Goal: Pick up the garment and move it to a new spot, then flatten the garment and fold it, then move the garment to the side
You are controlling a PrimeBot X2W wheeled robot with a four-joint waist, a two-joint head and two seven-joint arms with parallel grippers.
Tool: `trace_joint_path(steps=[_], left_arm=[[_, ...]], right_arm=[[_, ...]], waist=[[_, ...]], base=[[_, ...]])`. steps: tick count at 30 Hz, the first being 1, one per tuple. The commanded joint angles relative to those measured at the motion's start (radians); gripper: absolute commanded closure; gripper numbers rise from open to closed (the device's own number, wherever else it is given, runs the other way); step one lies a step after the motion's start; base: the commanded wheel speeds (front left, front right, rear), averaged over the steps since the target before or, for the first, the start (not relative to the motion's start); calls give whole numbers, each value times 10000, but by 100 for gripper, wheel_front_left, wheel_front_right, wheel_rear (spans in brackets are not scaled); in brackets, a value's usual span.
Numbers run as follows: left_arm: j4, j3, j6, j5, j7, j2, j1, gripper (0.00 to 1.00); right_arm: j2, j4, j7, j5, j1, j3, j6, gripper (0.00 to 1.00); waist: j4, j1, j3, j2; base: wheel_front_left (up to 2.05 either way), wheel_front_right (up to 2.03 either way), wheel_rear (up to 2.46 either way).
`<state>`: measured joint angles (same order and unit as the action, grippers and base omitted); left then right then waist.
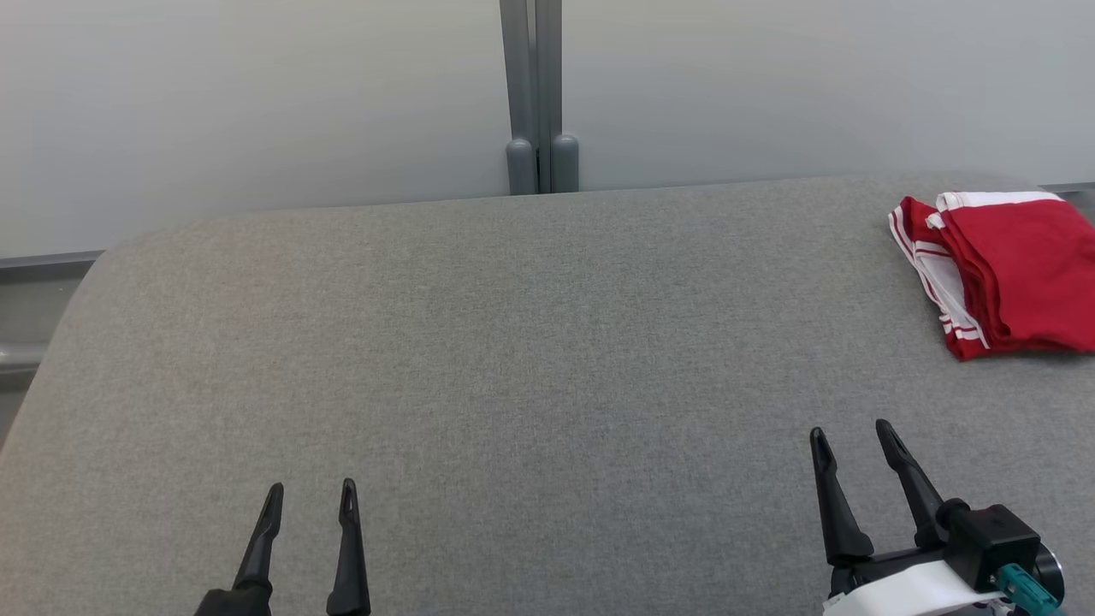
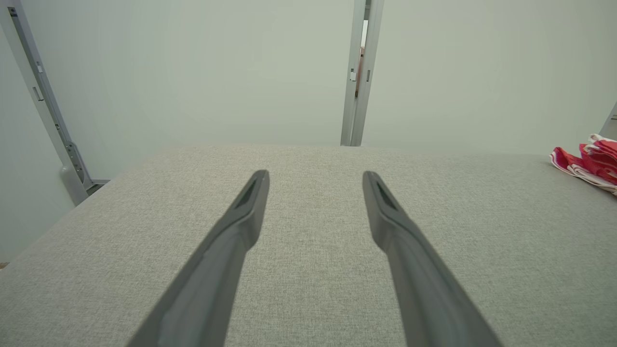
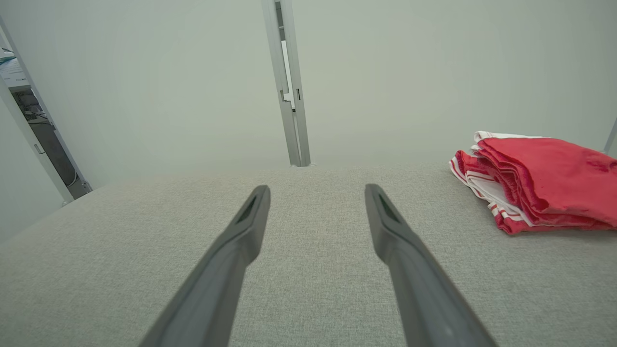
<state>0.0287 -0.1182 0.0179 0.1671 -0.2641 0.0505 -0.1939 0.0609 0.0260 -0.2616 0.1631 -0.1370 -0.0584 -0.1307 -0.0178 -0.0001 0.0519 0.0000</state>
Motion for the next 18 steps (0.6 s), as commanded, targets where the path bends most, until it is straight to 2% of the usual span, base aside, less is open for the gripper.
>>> trace_joint_path(steps=[1, 17, 18], left_arm=[[5, 59, 22, -88, 6, 6, -35, 0], [4, 45, 12, -178, 6, 5, -55, 0], [3, 27, 24, -72, 2, -2, 0, 100]], right_arm=[[-11, 4, -39, -87, -94, 23, -2, 0], [-32, 42, -39, 9, -68, -47, -2, 0], [-29, 21, 0, 18, -9, -38, 0, 100]], waist=[[1, 1, -7, 0], [32, 1, -2, 0], [32, 1, -2, 0]], base=[[0, 0, 0], [0, 0, 0], [0, 0, 0]])
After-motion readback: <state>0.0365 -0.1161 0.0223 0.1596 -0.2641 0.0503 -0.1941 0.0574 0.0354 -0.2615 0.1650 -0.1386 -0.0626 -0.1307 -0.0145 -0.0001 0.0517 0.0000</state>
